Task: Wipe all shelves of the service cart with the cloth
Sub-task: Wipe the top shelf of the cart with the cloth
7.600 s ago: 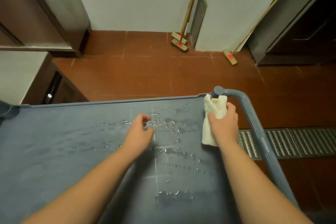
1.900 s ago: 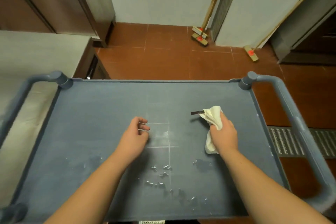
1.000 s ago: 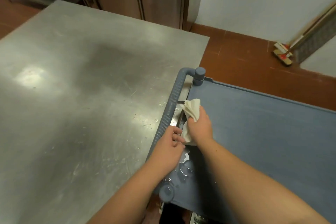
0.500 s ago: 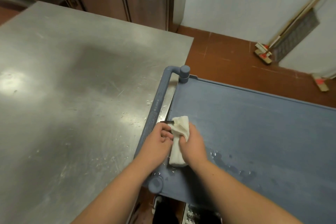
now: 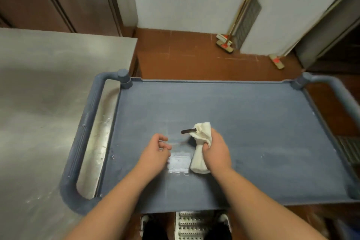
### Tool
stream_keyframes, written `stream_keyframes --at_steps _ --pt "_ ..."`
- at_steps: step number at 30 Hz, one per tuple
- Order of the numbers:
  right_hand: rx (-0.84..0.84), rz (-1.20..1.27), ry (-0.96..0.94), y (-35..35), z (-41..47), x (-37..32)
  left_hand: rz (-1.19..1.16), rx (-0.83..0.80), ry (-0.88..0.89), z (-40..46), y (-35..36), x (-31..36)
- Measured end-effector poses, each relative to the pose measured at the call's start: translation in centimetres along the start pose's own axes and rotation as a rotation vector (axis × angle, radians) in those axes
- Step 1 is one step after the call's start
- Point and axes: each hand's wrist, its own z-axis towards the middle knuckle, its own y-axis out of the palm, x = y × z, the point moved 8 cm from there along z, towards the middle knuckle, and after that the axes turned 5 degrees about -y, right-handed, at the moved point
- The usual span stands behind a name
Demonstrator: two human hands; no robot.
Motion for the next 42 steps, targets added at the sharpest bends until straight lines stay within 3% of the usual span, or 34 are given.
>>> stream_keyframes --at_steps 11,19,24,29,35,42 --pt "0.130 -0.047 0.100 -22.7 4.1 18.5 0.025 -0.105 0.008 -0.7 25.2 5.3" --pt "0.229 -0.273 0.170 -33.8 6.1 25.8 0.134 -0.090 0.046 -1.1 30.9 8.1" --pt "0.224 -0.436 0.114 -33.2 5.7 26.9 0.129 -0.077 0.045 -1.0 30.9 8.2" --pt "0.297 -0.053 0.097 -33.2 5.7 25.8 0.111 -0.047 0.029 -1.0 29.4 7.4" --pt "0.197 -0.173 0.060 -33.8 6.8 26.2 0.094 -0.044 0.016 -1.1 29.4 7.2" --pt "0.177 -0.013 0.132 -30.5 6.3 24.6 0.089 -0.075 -0.002 -1.3 30.6 7.1"
